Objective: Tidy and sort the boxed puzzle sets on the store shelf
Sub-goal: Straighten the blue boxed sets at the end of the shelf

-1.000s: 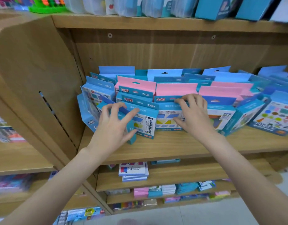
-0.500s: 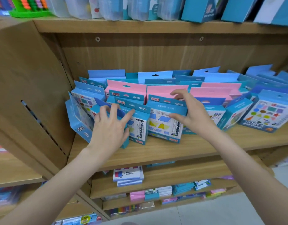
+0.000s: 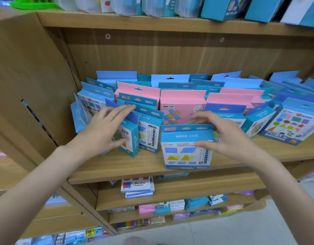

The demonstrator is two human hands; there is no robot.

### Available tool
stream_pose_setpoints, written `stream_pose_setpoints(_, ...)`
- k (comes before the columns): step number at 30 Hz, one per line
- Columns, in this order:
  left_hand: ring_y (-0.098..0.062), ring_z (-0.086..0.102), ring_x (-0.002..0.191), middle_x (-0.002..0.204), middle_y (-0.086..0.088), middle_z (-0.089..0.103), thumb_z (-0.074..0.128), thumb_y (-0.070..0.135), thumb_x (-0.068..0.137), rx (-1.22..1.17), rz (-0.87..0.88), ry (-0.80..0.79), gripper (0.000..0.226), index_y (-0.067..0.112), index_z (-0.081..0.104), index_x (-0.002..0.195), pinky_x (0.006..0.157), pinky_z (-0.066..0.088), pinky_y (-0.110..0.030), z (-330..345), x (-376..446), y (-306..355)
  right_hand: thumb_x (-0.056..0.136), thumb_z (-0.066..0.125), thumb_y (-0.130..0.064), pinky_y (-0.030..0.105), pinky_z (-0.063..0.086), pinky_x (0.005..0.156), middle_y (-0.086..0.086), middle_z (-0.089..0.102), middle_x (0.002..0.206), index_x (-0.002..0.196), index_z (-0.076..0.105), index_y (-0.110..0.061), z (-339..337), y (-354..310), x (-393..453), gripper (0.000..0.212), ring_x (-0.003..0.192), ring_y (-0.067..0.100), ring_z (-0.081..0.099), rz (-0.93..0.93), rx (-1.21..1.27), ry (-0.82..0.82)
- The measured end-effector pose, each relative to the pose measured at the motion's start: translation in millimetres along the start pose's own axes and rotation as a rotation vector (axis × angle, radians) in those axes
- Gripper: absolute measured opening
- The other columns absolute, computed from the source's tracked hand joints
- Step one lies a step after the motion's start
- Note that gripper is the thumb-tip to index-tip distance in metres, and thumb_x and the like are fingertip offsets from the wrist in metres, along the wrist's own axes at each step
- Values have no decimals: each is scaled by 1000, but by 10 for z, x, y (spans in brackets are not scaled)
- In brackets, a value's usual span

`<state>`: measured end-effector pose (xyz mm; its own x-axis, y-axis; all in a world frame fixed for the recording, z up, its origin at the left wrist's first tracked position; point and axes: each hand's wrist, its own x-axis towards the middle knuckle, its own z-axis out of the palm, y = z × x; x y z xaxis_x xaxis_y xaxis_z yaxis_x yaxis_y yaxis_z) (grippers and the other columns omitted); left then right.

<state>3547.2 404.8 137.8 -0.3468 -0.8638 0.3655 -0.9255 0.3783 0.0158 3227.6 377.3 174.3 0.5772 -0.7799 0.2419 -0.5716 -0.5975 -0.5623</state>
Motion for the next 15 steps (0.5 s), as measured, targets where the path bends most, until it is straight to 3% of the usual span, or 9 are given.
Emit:
stream_pose_setpoints(3,-28,37,100,117,-12,60,78,15,66,158,39,61,66,8,50,126,76,46,-51,-172,47,-79,74,75,-18,5,33,84,-22,48,111,122,47,-26,219,-124,147,56,104,-10,45,-55,-41,6)
stream_pose_setpoints(5,-34,44,93,105,-13,64,71,6,71,235,23,105,44,4,60,114,69,46,-49,-236,68,-115,77,72,-21,13,31,88,-16,46,116,125,46,-24,389,-169,225,54,108,-3,42,-70,-81,0)
stream_pose_setpoints(8,-37,49,83,92,-13,65,68,3,73,270,13,103,29,4,65,102,64,46,-47,-237,95,-195,81,66,-23,18,34,93,-5,45,124,127,42,-25,548,-174,280,52,114,4,41,-73,-90,32)
stream_pose_setpoints(11,-37,50,80,87,-13,64,65,6,80,247,-58,92,15,6,64,96,68,47,-51,-207,87,-307,83,64,-29,25,39,95,-3,44,130,130,39,-23,550,-154,288,54,120,9,41,-60,-134,64)
stream_pose_setpoints(15,-35,56,81,88,-12,63,64,5,81,124,-104,121,11,7,63,92,71,48,-44,-226,-3,-288,83,62,-40,24,40,89,-5,47,131,134,34,-24,631,-93,210,61,115,10,46,55,-87,123)
